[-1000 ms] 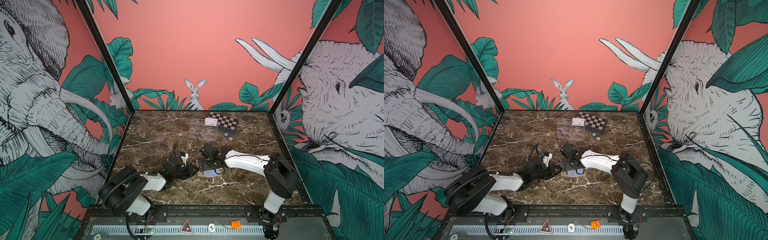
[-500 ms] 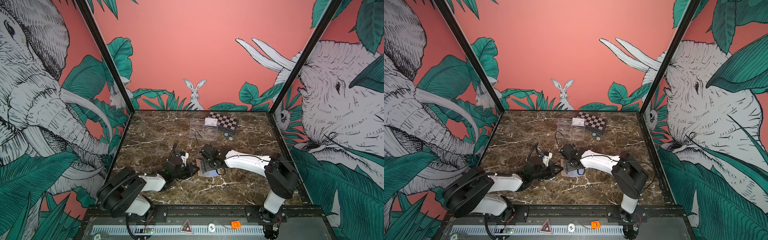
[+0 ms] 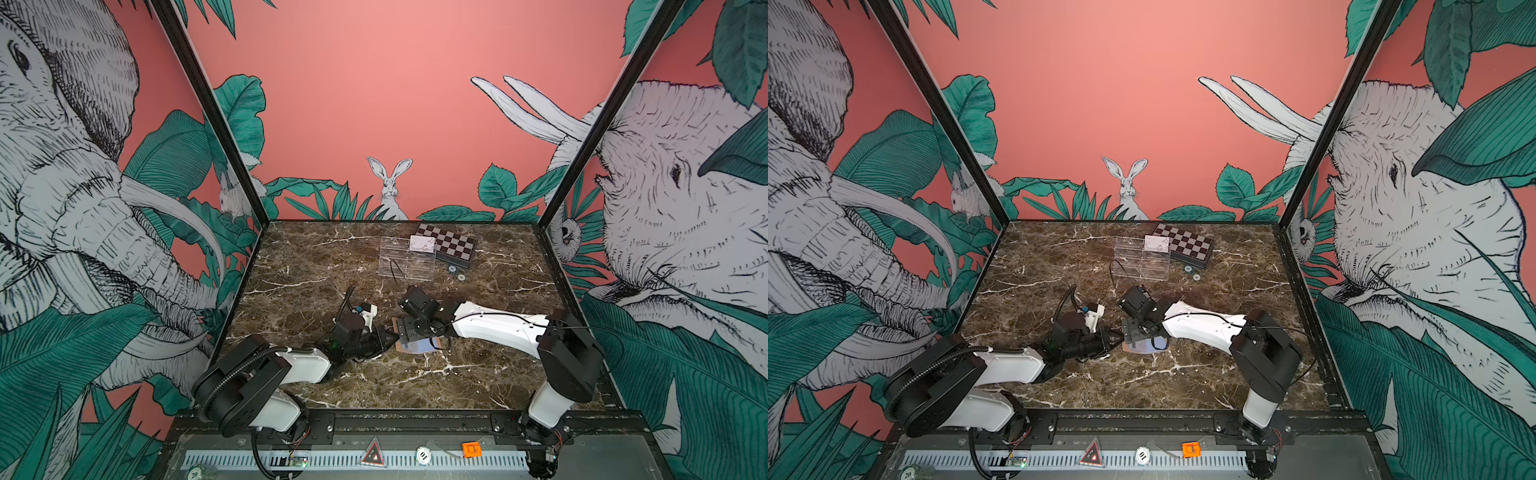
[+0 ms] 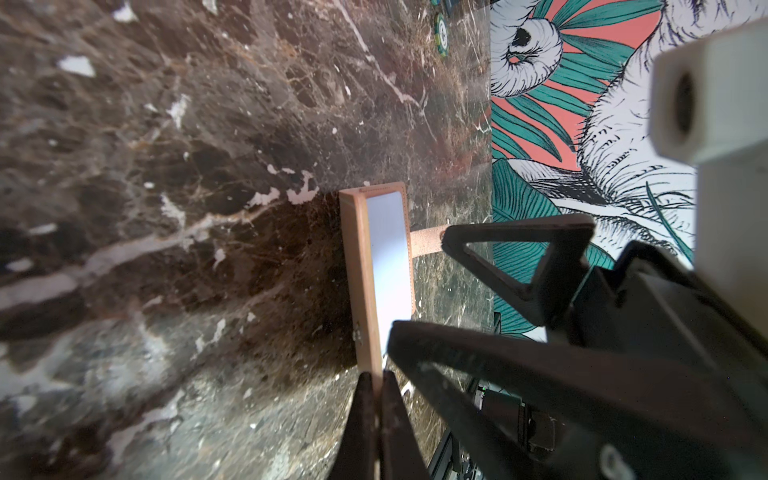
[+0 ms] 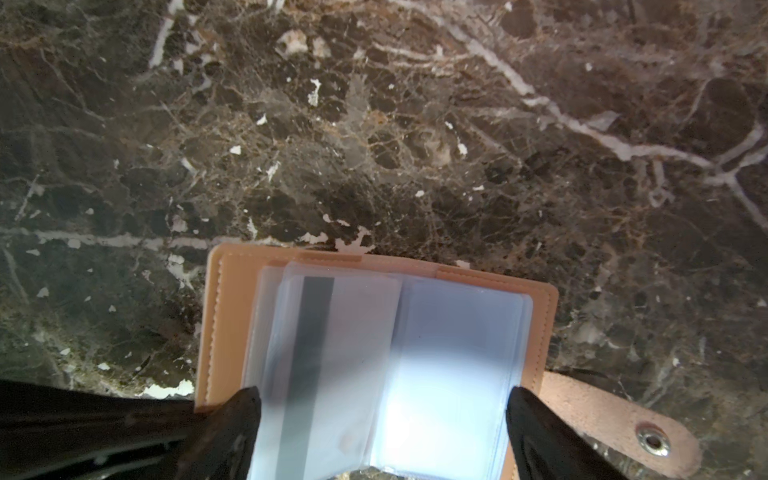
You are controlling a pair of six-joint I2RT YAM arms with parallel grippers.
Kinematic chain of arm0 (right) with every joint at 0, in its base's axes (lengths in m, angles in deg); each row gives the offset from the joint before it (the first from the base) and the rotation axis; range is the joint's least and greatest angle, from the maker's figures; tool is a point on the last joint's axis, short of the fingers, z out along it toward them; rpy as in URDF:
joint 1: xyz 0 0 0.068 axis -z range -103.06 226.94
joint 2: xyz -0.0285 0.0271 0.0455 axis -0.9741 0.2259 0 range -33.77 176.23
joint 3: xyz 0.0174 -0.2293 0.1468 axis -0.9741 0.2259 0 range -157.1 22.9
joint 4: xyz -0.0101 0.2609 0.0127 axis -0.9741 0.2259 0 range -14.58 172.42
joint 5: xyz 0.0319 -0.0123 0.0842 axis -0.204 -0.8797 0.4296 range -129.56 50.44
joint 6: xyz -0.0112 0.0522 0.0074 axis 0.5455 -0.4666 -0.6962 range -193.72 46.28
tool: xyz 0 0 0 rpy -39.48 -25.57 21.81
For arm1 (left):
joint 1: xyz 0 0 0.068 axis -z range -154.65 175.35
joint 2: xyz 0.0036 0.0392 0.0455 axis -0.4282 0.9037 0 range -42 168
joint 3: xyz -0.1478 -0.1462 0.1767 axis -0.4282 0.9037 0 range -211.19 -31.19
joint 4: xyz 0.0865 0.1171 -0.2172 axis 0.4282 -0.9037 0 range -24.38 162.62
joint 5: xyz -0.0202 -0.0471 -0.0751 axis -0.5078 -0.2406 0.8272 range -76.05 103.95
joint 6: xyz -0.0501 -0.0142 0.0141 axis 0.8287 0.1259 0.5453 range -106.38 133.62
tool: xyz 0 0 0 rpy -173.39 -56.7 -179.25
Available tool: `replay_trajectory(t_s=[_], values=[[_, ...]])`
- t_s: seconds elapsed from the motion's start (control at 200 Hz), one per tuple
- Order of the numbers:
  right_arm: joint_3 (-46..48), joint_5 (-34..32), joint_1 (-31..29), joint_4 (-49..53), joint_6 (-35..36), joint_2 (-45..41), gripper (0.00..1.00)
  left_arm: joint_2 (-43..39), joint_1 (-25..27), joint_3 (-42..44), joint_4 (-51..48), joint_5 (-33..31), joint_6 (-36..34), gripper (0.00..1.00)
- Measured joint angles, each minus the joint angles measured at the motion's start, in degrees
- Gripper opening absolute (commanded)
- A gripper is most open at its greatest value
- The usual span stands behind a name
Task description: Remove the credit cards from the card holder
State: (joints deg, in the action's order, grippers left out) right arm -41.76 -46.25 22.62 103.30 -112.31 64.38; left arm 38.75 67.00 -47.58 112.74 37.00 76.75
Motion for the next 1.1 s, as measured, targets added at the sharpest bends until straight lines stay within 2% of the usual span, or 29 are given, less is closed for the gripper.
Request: replay_trajectory(t_s=[0.71, 1.095], values=[[-2.4, -0.48, -0.76, 1.29, -0.2, 2.4, 0.92, -0.11, 0.02, 0.42, -0.42, -0.79, -0.2, 0.0], [-7.56, -6.23, -3.69, 6.75, -0.2, 6.99, 0.92, -0.11, 0.2, 0.87, -1.68, -1.6, -0.2, 0.0]])
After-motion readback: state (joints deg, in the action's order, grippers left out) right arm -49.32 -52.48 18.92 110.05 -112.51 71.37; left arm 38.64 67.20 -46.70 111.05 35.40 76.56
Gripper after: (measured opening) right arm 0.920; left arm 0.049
